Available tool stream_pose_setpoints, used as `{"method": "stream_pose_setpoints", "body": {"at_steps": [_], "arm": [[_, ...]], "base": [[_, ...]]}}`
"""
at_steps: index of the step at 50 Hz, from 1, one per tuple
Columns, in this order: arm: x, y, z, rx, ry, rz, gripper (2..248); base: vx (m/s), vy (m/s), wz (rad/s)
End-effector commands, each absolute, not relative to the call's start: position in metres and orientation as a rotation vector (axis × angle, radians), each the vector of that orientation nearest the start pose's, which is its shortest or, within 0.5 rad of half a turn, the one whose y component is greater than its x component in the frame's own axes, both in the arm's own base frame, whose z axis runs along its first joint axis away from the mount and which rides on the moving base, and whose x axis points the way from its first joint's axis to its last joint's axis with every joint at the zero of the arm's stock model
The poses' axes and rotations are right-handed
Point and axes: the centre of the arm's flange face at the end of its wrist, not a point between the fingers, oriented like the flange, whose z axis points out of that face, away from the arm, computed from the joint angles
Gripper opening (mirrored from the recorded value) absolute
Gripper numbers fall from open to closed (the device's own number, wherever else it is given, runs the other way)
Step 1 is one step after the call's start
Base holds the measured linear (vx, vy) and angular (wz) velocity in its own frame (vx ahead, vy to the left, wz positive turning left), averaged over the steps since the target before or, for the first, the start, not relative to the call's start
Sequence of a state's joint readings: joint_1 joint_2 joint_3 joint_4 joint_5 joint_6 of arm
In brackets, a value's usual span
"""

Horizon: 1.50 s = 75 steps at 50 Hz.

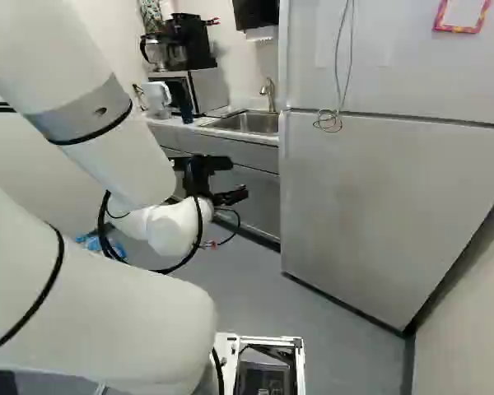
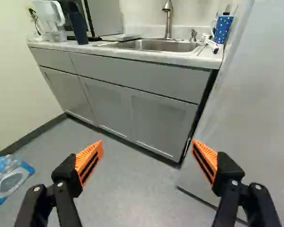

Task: Rinse the cup and place it in the tray

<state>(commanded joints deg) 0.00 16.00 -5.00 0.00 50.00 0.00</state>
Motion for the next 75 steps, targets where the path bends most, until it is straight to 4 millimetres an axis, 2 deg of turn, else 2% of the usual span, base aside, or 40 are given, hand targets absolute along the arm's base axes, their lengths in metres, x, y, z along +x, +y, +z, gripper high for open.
{"method": "stream_pose_setpoints", "body": {"at_steps": [39,75], "arm": [[0.271,0.0,0.366,-2.556,0.0,-1.826,247],[0.296,0.004,0.399,-2.467,-0.015,-1.933,247]], "base": [[0.0,0.0,0.0],[0.0,0.0,0.0]]}}
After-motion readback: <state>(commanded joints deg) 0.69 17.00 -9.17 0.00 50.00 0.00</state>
